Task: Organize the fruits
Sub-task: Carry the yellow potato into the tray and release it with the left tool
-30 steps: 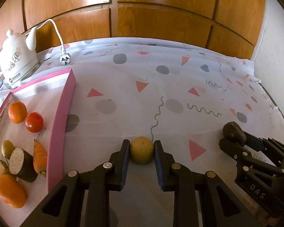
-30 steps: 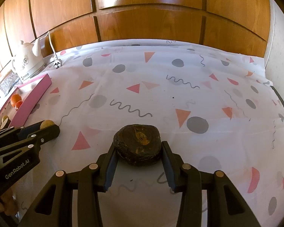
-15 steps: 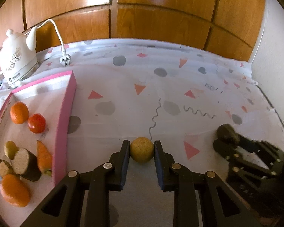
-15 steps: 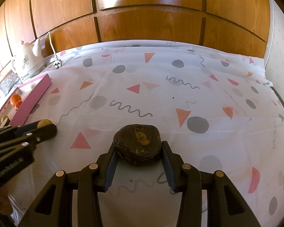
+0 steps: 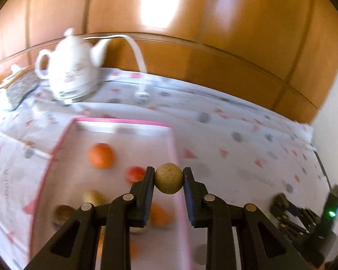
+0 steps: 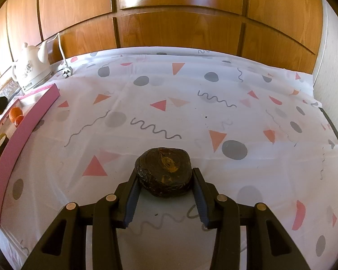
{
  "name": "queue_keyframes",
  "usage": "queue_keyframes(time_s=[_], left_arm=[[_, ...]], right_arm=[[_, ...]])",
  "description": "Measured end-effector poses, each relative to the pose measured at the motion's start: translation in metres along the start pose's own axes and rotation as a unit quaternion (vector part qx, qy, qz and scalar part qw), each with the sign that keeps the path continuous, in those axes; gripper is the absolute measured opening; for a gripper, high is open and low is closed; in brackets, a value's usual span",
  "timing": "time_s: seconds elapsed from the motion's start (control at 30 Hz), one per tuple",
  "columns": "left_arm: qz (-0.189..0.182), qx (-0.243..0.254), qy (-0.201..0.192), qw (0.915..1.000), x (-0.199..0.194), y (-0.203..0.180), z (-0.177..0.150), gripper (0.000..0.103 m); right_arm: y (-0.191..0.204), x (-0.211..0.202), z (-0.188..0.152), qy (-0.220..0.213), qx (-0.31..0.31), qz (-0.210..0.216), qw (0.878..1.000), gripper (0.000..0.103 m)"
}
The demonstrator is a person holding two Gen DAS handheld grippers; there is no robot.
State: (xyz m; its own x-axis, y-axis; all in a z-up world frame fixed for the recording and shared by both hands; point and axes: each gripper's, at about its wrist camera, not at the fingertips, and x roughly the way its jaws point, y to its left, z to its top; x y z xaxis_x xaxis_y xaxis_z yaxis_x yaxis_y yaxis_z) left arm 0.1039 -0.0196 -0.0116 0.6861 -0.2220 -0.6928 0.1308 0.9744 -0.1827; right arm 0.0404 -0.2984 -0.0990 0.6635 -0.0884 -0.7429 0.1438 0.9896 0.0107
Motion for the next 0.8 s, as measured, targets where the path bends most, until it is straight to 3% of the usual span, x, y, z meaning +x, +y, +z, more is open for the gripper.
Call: queue_keyframes(time_s=[0.3, 0.37, 0.4, 0.47, 0.8], left_arm=[[0.079, -0.042, 0.023, 0.9957, 0.022, 0.072, 0.007, 0.026], [0.092, -0.047, 0.033, 0.9941, 0.026, 0.079, 0.004, 0.03], [0.094, -0.052, 0.034, 0.9936, 0.026, 0.081, 0.003, 0.036], [0.096, -0.057, 0.028, 0.9933, 0.022, 0.084, -0.001, 0.04], [0.081, -0.048, 0.013, 0.9955, -0.008, 0.071, -0.021, 0.04]], right_arm=[[0.003, 0.0, 0.0, 0.002, -0.006, -0.009, 1.0, 0.045], [0.003, 0.0, 0.0, 0.002, -0.006, -0.009, 1.0, 0.045], [0.003, 0.0, 0.0, 0.002, -0.006, -0.009, 1.0, 0.045], [0.003, 0.0, 0.0, 0.002, -0.006, -0.009, 1.0, 0.045], [0.006, 0.0, 0.001, 0.006, -0.009, -0.019, 1.0, 0.044]])
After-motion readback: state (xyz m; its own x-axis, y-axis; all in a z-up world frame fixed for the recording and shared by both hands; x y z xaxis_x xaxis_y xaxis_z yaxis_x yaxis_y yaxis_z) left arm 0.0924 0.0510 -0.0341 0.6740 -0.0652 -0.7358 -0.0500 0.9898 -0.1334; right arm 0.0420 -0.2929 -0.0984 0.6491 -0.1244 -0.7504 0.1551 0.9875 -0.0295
